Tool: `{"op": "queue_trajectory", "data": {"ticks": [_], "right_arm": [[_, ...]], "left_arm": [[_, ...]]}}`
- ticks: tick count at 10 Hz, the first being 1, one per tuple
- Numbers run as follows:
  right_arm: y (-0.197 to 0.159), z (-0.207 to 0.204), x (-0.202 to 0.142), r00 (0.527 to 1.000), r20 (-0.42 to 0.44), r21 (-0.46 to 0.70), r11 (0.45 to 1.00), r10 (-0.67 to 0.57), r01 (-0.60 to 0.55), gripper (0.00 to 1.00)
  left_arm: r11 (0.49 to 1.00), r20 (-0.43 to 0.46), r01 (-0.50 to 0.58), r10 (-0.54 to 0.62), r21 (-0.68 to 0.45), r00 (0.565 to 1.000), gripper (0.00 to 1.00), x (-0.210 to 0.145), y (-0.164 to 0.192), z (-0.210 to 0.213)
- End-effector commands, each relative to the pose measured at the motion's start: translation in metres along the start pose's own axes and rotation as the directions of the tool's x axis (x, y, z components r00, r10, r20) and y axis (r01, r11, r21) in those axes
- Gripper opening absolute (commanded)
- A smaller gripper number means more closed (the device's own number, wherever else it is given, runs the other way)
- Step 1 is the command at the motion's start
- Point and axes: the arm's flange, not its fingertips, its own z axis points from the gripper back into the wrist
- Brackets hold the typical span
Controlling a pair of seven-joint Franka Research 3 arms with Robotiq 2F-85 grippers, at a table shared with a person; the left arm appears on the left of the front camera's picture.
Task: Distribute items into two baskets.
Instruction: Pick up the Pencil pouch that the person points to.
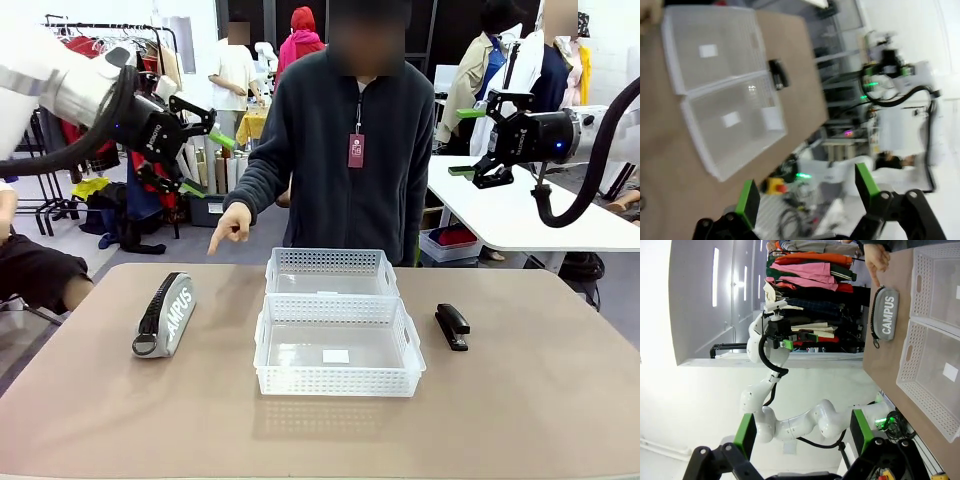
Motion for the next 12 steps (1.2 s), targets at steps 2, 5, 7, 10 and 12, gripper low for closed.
{"op": "queue_trajectory", "data": {"ticks": [2, 5, 7, 10, 12], "right_arm": [[0.001, -0.001, 0.000, 1.000, -0.003, -0.004, 1.000, -0.001, 0.001, 1.00], [0.001, -0.001, 0.000, 1.000, -0.003, -0.004, 1.000, -0.001, 0.001, 1.00], [0.001, -0.001, 0.000, 1.000, -0.003, -0.004, 1.000, -0.001, 0.001, 1.00], [0.001, -0.001, 0.000, 1.000, -0.003, -0.004, 1.000, -0.001, 0.001, 1.00], [0.001, -0.001, 0.000, 1.000, -0.003, -0.004, 1.000, -0.001, 0.001, 1.00]], "left_arm": [[0.944, -0.035, 0.131, -0.126, 0.302, 0.991, 1.00, 0.016, 0.001, -0.002], [0.978, 0.001, 0.131, -0.133, 0.162, 0.991, 1.00, 0.016, -0.008, -0.008], [0.936, -0.034, 0.147, -0.144, 0.319, 0.989, 1.00, 0.019, 0.001, -0.003], [0.805, 0.074, 0.060, -0.128, 0.590, 0.989, 1.00, 0.023, 0.000, -0.017], [0.647, 0.134, 0.008, -0.170, 0.763, 0.976, 1.00, 0.041, 0.018, -0.037]]}}
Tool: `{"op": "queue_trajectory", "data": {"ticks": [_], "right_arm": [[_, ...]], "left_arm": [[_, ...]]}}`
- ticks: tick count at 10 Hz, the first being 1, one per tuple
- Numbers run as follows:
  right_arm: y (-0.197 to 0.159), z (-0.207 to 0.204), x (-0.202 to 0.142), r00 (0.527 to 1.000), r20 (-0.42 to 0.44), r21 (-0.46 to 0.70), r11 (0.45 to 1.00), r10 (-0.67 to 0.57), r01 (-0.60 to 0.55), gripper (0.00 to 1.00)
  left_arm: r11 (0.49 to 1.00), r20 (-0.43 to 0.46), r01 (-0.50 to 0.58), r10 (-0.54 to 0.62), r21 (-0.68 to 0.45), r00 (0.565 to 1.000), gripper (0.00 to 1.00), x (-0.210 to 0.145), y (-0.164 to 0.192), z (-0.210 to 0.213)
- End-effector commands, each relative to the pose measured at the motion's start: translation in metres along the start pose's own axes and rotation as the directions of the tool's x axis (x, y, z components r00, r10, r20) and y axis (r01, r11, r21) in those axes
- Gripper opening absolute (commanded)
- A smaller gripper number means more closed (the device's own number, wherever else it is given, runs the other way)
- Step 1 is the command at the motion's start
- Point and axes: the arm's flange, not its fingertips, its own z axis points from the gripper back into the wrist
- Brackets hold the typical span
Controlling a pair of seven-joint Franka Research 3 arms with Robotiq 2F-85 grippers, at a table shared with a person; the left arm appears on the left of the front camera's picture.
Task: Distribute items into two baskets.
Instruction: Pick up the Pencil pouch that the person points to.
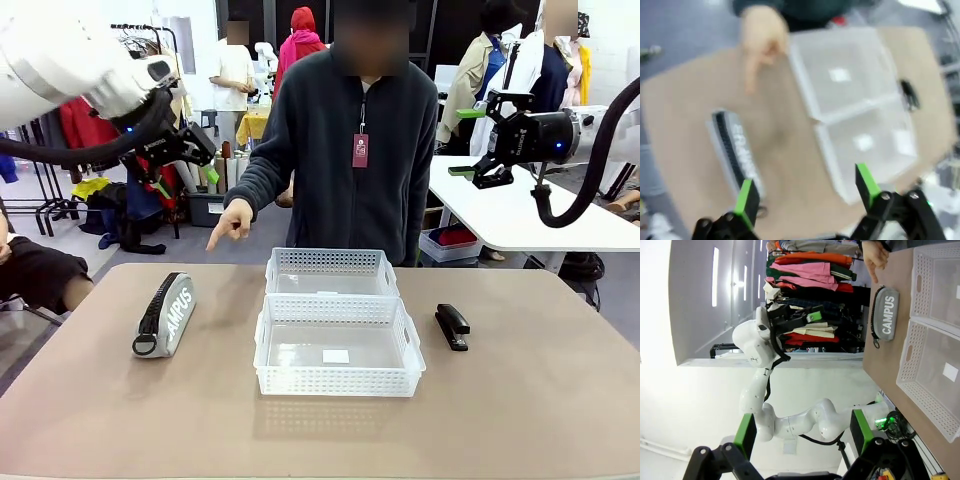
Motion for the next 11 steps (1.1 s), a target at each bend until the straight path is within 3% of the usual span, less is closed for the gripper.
{"op": "queue_trajectory", "data": {"ticks": [1, 6, 11], "right_arm": [[0.001, 0.000, 0.000, 1.000, -0.003, -0.004, 1.000, 0.000, 0.000, 1.00], [0.001, 0.000, 0.000, 1.000, -0.003, -0.004, 1.000, 0.000, 0.000, 1.00], [0.001, 0.000, 0.000, 1.000, -0.003, -0.004, 1.000, 0.000, 0.000, 1.00]], "left_arm": [[0.960, -0.005, -0.077, 0.082, 0.269, 0.997, 1.00, 0.000, 0.003, -0.040], [0.911, -0.062, -0.037, 0.068, 0.411, 0.996, 1.00, -0.012, 0.020, -0.136], [0.895, -0.139, -0.049, 0.123, 0.444, 0.983, 1.00, -0.030, 0.033, -0.174]]}}
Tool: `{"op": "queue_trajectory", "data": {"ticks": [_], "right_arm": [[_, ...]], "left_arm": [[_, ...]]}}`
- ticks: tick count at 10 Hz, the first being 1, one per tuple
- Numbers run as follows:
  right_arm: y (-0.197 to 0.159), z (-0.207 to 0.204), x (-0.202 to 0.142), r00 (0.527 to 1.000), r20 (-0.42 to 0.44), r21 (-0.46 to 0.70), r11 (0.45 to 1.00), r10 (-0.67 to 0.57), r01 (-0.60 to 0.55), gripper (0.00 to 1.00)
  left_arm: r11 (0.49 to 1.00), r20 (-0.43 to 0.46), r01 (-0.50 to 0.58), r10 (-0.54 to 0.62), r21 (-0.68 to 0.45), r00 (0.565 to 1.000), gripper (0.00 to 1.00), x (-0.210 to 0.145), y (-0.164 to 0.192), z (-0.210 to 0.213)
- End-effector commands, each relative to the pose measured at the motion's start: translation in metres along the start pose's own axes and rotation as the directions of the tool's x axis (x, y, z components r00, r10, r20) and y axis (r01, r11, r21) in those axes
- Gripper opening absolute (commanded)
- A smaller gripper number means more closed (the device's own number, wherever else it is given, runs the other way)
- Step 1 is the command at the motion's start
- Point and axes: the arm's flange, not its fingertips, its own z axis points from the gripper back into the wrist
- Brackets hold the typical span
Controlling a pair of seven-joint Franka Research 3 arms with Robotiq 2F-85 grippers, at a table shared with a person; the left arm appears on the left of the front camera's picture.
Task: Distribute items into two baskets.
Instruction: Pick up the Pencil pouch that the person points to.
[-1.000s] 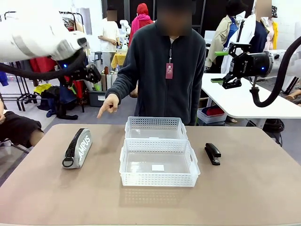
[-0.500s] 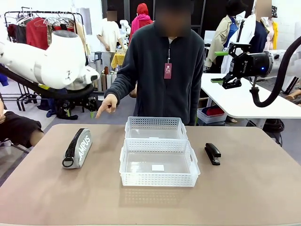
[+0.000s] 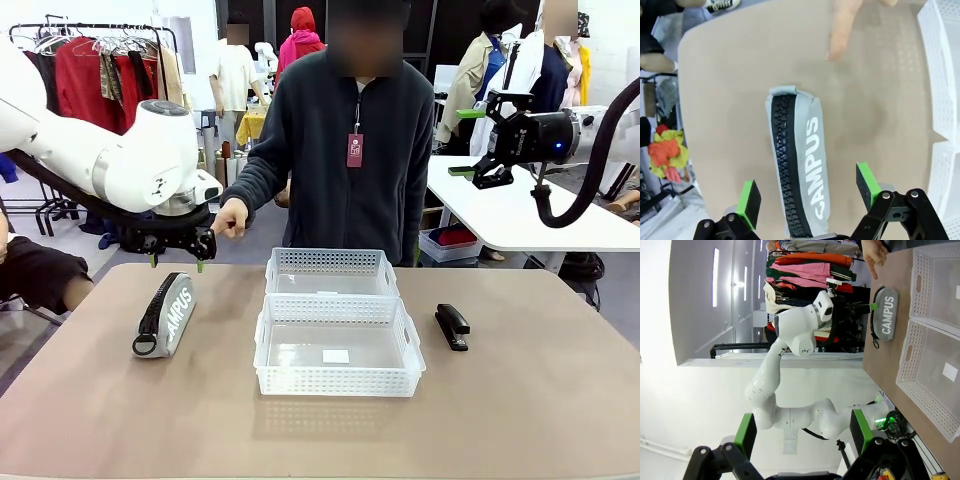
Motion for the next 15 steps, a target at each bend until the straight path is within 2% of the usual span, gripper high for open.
{"op": "queue_trajectory", "data": {"ticks": [1, 6, 8, 10, 11, 15], "right_arm": [[0.001, 0.000, 0.000, 1.000, -0.003, -0.004, 1.000, 0.000, 0.000, 1.00], [0.001, 0.000, 0.000, 1.000, -0.003, -0.004, 1.000, 0.000, 0.000, 1.00], [0.001, 0.000, 0.000, 1.000, -0.003, -0.004, 1.000, 0.000, 0.000, 1.00], [0.001, 0.000, 0.000, 1.000, -0.003, -0.004, 1.000, 0.000, 0.000, 1.00], [0.001, 0.000, 0.000, 1.000, -0.003, -0.004, 1.000, 0.000, 0.000, 1.00], [0.001, 0.000, 0.000, 1.000, -0.003, -0.004, 1.000, 0.000, 0.000, 1.00]], "left_arm": [[0.999, -0.038, -0.042, 0.042, 0.012, 0.998, 1.00, -0.007, 0.004, -0.005], [0.991, -0.248, -0.118, 0.100, -0.059, 0.964, 1.00, -0.018, 0.027, -0.030], [0.991, -0.255, -0.096, 0.069, -0.096, 0.965, 1.00, -0.018, 0.030, -0.036], [0.994, -0.226, -0.077, 0.058, -0.075, 0.972, 1.00, -0.019, 0.031, -0.043], [0.992, -0.250, -0.101, 0.078, -0.079, 0.965, 0.81, -0.018, 0.032, -0.043], [0.991, -0.241, -0.110, 0.089, -0.077, 0.966, 0.03, -0.018, 0.036, -0.042]]}}
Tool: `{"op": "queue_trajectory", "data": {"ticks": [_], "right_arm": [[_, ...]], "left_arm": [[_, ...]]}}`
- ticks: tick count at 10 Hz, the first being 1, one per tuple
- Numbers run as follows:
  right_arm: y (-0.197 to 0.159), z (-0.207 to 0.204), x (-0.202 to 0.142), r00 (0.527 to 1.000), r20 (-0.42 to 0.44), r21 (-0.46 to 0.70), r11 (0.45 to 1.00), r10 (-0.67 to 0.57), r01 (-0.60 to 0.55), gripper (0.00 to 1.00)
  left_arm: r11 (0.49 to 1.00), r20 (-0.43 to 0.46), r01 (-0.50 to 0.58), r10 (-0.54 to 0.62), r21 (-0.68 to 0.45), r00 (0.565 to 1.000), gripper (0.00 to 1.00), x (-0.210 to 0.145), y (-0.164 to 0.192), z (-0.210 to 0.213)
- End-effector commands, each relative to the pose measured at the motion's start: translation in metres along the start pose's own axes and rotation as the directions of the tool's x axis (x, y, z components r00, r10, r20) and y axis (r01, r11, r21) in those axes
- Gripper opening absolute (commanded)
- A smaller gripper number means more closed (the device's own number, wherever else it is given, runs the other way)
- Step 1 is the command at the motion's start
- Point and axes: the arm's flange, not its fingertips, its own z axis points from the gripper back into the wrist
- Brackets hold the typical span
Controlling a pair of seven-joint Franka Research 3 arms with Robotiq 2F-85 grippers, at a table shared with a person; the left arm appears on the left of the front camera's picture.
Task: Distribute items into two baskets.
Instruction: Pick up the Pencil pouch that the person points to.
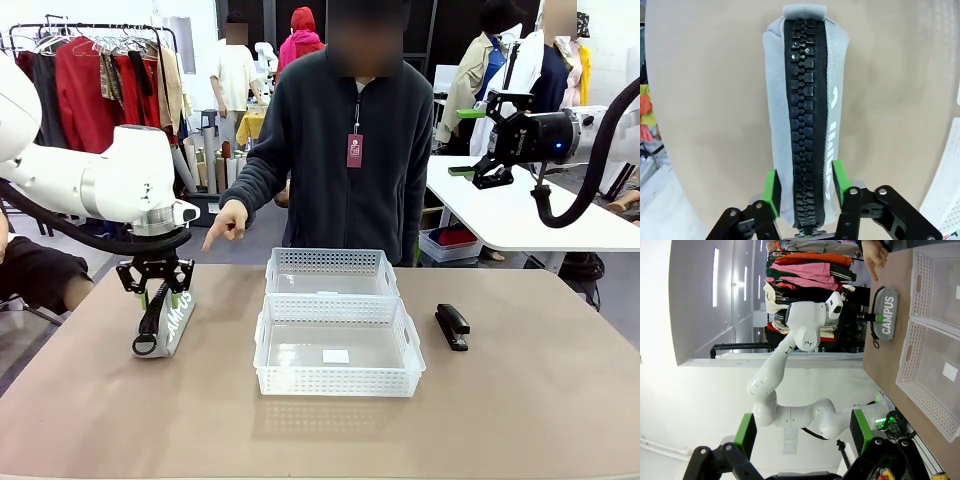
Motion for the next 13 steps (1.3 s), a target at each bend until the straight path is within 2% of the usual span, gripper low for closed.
{"op": "queue_trajectory", "data": {"ticks": [1, 5, 8, 10, 11, 13], "right_arm": [[0.001, 0.000, 0.000, 1.000, -0.003, -0.004, 1.000, 0.000, 0.000, 1.00], [0.001, 0.000, 0.000, 1.000, -0.003, -0.004, 1.000, 0.000, 0.000, 1.00], [0.001, 0.000, 0.000, 1.000, -0.003, -0.004, 1.000, 0.000, 0.000, 1.00], [0.001, 0.000, 0.000, 1.000, -0.003, -0.004, 1.000, 0.000, 0.000, 1.00], [0.001, 0.000, 0.000, 1.000, -0.003, -0.004, 1.000, 0.000, 0.000, 1.00], [0.001, 0.000, 0.000, 1.000, -0.003, -0.004, 1.000, 0.000, 0.000, 1.00]], "left_arm": [[1.000, 0.010, 0.000, 0.000, -0.006, 1.000, 0.00, 0.003, 0.003, 0.002], [1.000, 0.013, -0.001, 0.001, 0.007, 1.000, 0.00, 0.003, 0.006, 0.008], [1.000, 0.013, -0.012, 0.012, 0.016, 1.000, 0.00, 0.004, 0.011, 0.028], [1.000, 0.013, -0.014, 0.014, 0.010, 1.000, 0.00, 0.003, 0.012, 0.050], [0.999, -0.015, -0.035, 0.035, -0.011, 0.999, 0.00, 0.005, 0.015, 0.068], [0.999, 0.011, -0.052, 0.052, -0.010, 0.999, 0.00, 0.009, 0.023, 0.107]]}}
